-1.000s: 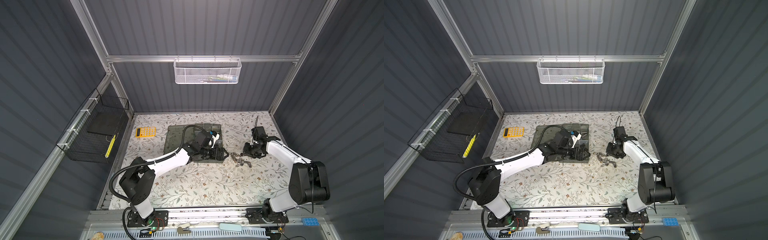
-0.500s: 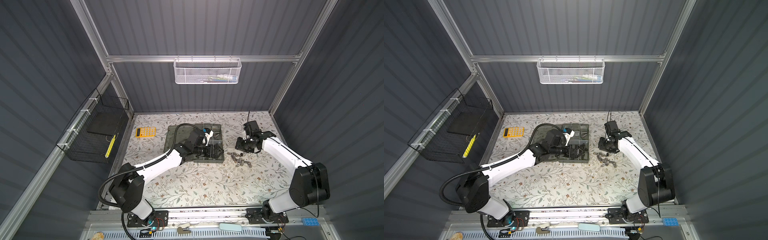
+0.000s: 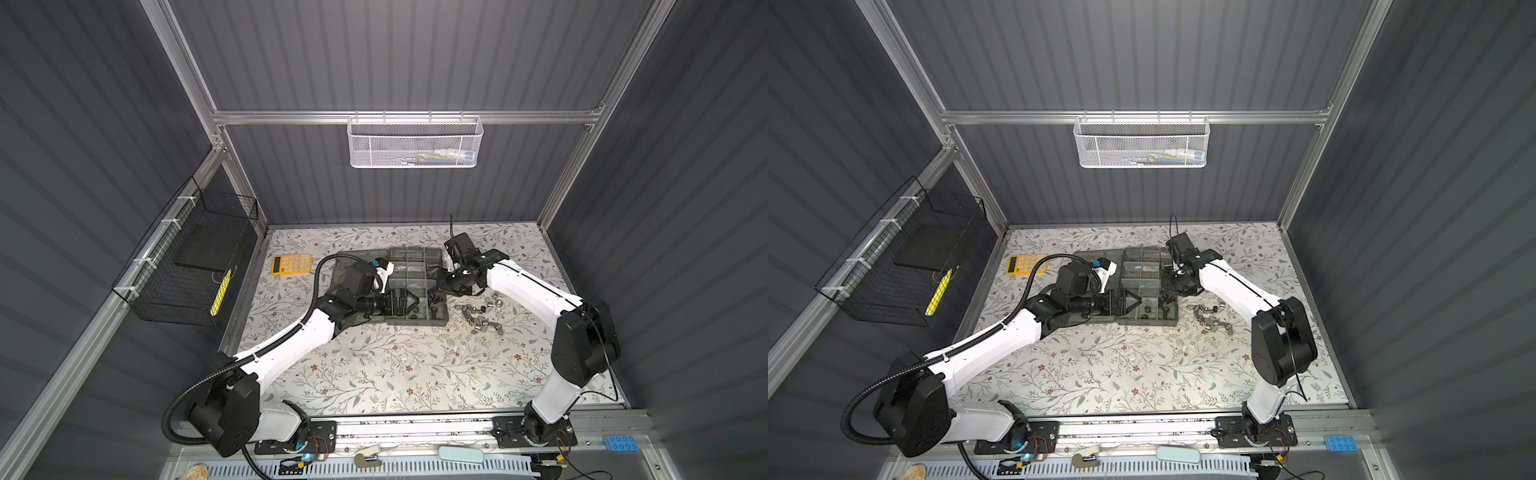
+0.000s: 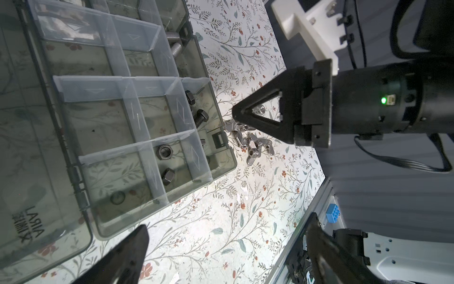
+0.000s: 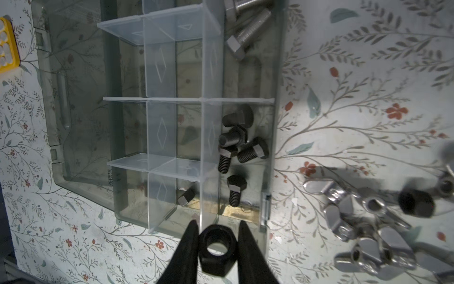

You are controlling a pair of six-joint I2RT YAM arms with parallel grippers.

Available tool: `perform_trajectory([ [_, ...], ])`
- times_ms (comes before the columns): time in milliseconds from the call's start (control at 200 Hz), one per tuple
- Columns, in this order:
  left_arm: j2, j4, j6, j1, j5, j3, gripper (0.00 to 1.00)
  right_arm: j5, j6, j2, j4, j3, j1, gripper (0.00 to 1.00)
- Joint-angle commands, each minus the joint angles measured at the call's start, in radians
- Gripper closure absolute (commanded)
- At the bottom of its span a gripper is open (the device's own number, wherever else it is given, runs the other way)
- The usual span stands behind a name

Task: Sort the screws and nuts into containers
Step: 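Carry the black hex nut over the organizer compartment with the right gripper, then lower the black nut into the compartment and open the right gripper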

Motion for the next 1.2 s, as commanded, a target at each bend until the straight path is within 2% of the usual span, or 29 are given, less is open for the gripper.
perform_trajectory([
  [0, -0.035, -0.007, -0.017, 0.014, 0.021, -0.037, 0.0, 0.001, 0.023, 0.056, -0.02, 0.061, 0.04, 0.74],
  [220, -0.073, 0.013, -0.037, 0.054, 0.025, -0.094, 0.0, -0.022, 0.039, 0.171, -0.018, 0.136, 0.096, 0.74],
  [455, -0.076, 0.028, -0.046, 0.088, 0.049, -0.114, 0.0, -0.037, 0.058, 0.226, 0.002, 0.143, 0.129, 0.72],
  [680, -0.058, 0.048, -0.053, 0.09, 0.059, -0.117, 0.0, -0.048, 0.066, 0.249, 0.021, 0.117, 0.137, 0.66],
  [1196, -0.048, 0.054, -0.061, 0.09, 0.062, -0.108, 0.0, -0.037, 0.054, 0.226, 0.013, 0.112, 0.137, 0.63],
])
